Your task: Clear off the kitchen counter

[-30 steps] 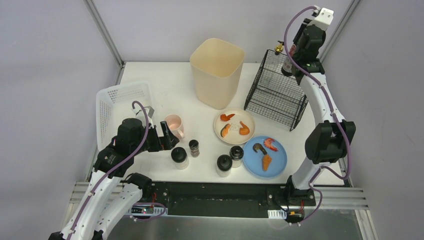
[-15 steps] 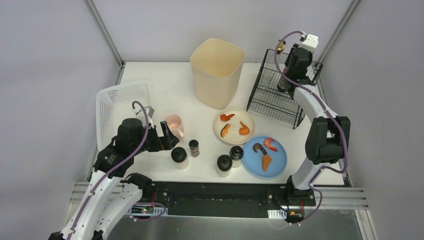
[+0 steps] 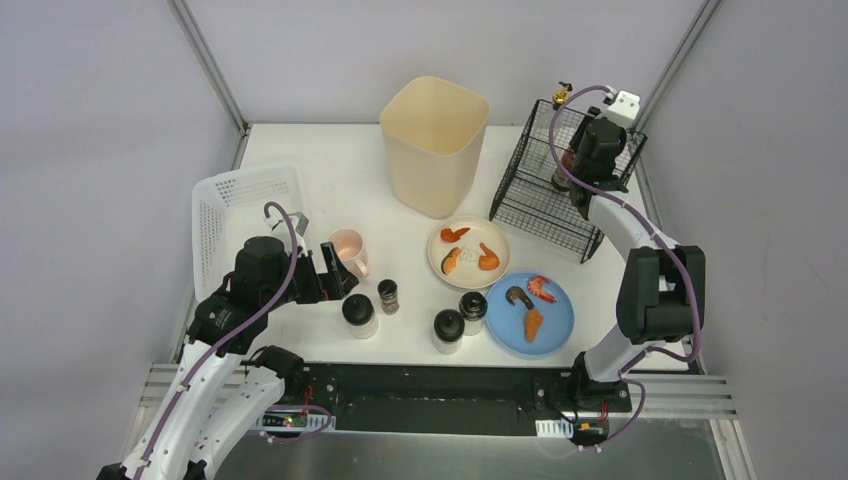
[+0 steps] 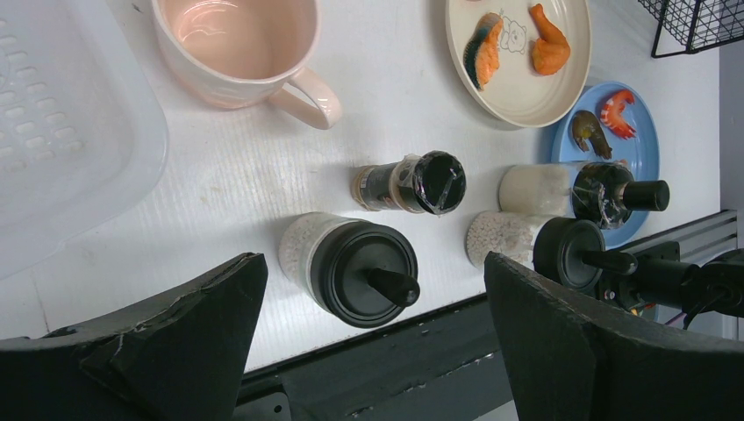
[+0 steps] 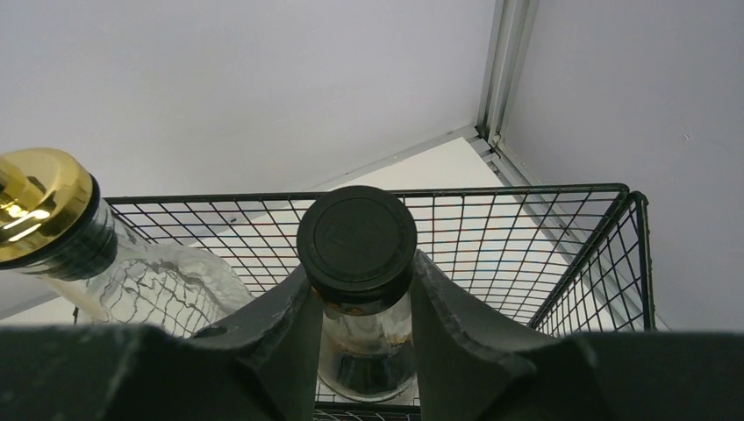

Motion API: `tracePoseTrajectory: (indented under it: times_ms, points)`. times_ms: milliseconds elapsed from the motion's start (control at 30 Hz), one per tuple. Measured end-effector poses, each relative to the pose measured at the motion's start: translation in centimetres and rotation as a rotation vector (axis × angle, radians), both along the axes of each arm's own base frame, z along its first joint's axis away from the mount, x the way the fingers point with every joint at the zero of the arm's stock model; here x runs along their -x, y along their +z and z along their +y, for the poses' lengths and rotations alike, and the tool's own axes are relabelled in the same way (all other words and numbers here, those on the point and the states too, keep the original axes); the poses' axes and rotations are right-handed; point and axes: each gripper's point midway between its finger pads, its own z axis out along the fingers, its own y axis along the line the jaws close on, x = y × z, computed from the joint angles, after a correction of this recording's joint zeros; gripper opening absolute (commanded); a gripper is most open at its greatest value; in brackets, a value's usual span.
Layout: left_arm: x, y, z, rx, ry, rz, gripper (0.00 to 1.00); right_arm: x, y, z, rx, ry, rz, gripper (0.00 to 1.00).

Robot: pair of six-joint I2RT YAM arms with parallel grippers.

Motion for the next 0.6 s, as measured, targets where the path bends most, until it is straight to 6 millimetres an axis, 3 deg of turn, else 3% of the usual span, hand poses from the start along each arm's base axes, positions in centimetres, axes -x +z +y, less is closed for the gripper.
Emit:
tracePoseTrajectory:
  times_ms: [333,433,600]
  points:
    - [0.0,0.0,0.0,0.000,0.000,0.000,1.00,-0.1,0.2,1.3,-0.001,0.026,-0.008,0.00]
    - [0.0,0.0,0.0,0.000,0.000,0.000,1.00,-0.5,0.2,2.1,0.002,0.039,-0.005,0.09]
    - [0.0,0.0,0.0,0.000,0.000,0.000,1.00,-0.9,0.0,3.0,0.013,0.042,0.002,0.32]
